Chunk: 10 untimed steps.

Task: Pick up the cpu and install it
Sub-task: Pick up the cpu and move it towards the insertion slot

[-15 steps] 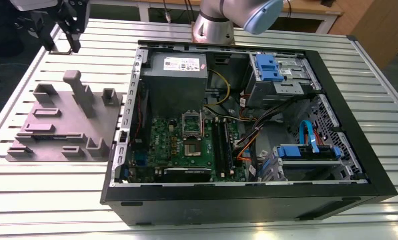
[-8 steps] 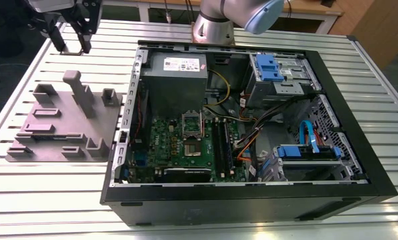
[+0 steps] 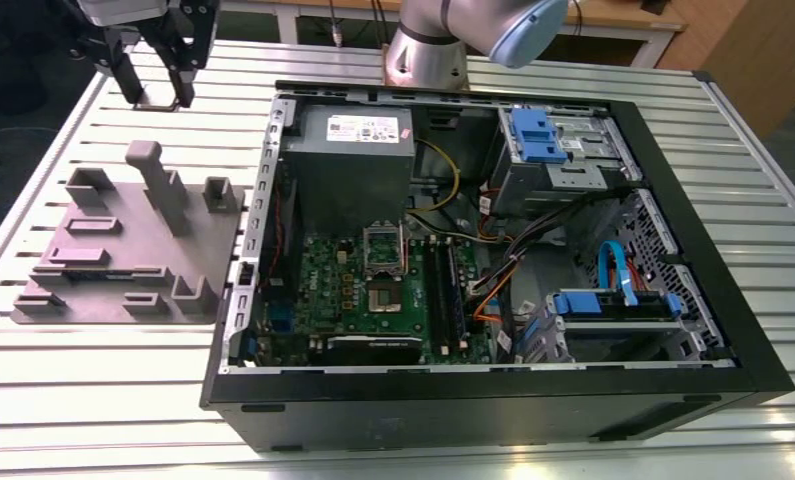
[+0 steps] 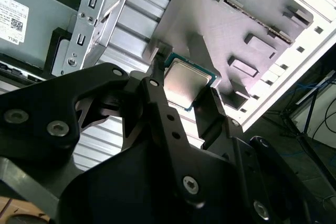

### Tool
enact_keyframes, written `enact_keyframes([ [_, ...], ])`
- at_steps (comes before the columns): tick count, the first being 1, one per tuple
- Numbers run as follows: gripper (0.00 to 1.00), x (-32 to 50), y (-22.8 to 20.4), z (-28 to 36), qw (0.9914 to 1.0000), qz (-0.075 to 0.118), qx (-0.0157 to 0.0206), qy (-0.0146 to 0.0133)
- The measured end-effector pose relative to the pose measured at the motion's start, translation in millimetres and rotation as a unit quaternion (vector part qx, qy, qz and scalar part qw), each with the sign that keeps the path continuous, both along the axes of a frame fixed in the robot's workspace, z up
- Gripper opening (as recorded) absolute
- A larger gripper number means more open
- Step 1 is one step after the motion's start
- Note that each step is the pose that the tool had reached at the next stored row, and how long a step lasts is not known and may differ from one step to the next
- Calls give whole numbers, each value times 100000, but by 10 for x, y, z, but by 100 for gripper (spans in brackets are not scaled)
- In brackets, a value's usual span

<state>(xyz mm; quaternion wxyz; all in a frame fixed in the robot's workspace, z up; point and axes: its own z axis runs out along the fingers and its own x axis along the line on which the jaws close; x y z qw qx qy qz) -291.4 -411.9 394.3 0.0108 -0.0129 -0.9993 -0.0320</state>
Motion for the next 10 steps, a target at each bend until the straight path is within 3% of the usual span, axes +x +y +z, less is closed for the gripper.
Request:
enact_keyframes([
  [10,47,5,0,0,100000,7,-1,3],
])
